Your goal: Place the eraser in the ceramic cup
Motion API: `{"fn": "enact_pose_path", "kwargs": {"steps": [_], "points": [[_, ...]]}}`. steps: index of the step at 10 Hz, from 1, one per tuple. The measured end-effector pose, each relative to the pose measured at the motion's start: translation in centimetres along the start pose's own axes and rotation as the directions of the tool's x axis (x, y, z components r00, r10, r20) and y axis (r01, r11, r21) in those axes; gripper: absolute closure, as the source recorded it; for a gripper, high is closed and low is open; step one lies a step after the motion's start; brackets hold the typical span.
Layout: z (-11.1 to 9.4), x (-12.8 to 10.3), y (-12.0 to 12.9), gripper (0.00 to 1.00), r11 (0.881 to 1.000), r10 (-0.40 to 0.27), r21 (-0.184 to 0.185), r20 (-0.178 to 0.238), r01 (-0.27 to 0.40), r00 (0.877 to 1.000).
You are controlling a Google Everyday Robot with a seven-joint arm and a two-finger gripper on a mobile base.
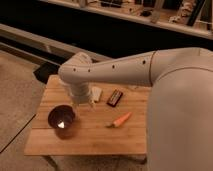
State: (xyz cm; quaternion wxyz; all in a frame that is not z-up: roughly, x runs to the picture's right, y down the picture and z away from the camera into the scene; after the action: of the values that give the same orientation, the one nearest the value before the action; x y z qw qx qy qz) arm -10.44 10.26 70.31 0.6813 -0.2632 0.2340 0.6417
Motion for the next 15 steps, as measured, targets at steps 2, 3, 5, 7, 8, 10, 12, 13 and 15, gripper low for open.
{"fn": "enact_pose_path", "kwargs": {"steps": [2, 3, 5, 7, 8, 10, 12, 13, 15], "points": [[0.0, 0.0, 0.0, 0.35, 1.000, 0.000, 0.000, 0.000, 0.000, 1.000], [0.0, 0.0, 0.0, 0.35, 1.000, 0.000, 0.000, 0.001, 0.000, 1.000], [0.2, -0.6, -0.1, 0.35, 1.000, -0.015, 0.000, -0.005, 0.015, 1.000], [0.4, -1.8, -0.3, 0.35, 0.999, -0.048, 0.001, -0.014, 0.048, 0.999], [0.4, -2.5, -0.6, 0.35, 0.998, -0.062, 0.004, -0.017, 0.063, 0.998], [0.1, -3.8, -1.0, 0.35, 0.997, -0.075, 0.000, -0.014, 0.075, 0.997], [0.2, -5.6, -1.7, 0.35, 0.998, -0.068, -0.006, -0.002, 0.068, 0.998], [0.5, -7.2, -2.1, 0.35, 0.998, -0.056, -0.014, 0.009, 0.056, 0.998], [1.3, -10.2, -2.6, 0.35, 0.999, -0.025, -0.042, 0.036, 0.027, 0.999]]}}
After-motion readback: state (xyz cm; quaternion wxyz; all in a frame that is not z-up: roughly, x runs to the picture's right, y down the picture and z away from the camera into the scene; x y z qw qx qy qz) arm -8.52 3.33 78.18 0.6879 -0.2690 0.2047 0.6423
